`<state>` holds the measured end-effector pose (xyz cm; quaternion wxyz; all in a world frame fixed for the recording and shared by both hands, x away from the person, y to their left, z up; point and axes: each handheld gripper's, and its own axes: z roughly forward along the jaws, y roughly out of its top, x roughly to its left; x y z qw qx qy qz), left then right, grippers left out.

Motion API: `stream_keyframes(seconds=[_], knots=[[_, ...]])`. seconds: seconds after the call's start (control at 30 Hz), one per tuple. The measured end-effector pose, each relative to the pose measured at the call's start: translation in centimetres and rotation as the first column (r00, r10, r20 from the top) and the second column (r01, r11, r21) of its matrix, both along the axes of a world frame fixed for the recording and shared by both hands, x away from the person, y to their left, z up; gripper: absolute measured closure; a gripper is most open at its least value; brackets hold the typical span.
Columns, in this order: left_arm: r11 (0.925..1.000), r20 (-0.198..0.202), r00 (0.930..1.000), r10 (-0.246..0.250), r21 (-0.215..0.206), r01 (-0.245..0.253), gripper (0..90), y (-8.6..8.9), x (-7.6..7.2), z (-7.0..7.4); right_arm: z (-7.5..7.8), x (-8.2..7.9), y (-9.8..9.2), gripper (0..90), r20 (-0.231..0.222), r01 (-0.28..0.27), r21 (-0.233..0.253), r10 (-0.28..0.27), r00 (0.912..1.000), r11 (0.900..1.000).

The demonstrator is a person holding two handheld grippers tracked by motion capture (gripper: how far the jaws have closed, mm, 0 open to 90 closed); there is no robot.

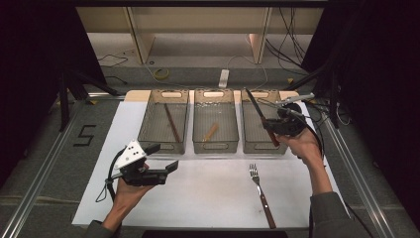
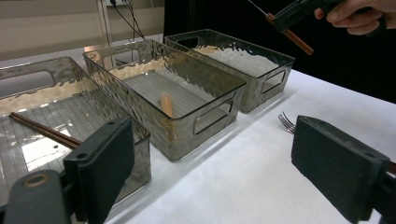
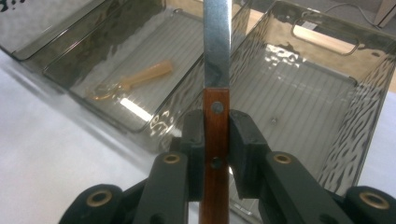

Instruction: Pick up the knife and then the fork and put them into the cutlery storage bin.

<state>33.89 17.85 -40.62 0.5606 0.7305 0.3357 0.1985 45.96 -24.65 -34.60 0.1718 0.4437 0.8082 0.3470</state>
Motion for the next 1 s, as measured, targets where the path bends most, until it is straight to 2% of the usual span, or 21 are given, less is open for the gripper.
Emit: stream_keyframes(seconds=[0.2, 0.4, 1.0], knots=[[1.0000, 0.006, 1.0000, 0.000, -0.002, 0.000, 13.0, 0.0, 0.0, 0.0, 0.3, 1.2, 0.4, 77.5, -0.010, 0.009, -0.004, -0.009, 0.9999, 1.000], [1.0000, 0.007, 1.0000, 0.000, 0.000, 0.000, 13.0, 0.0, -0.1, 0.0, 0.3, 2.1, 0.6, 77.5, -0.009, 0.029, 0.011, -0.029, 0.9996, 1.000], [1.0000, 0.010, 0.9999, 0.005, -0.004, -0.005, 12.9, 0.0, -0.1, 0.1, -1.1, 4.3, 0.7, 77.4, -0.041, 0.104, 0.002, -0.104, 0.9937, 0.995]])
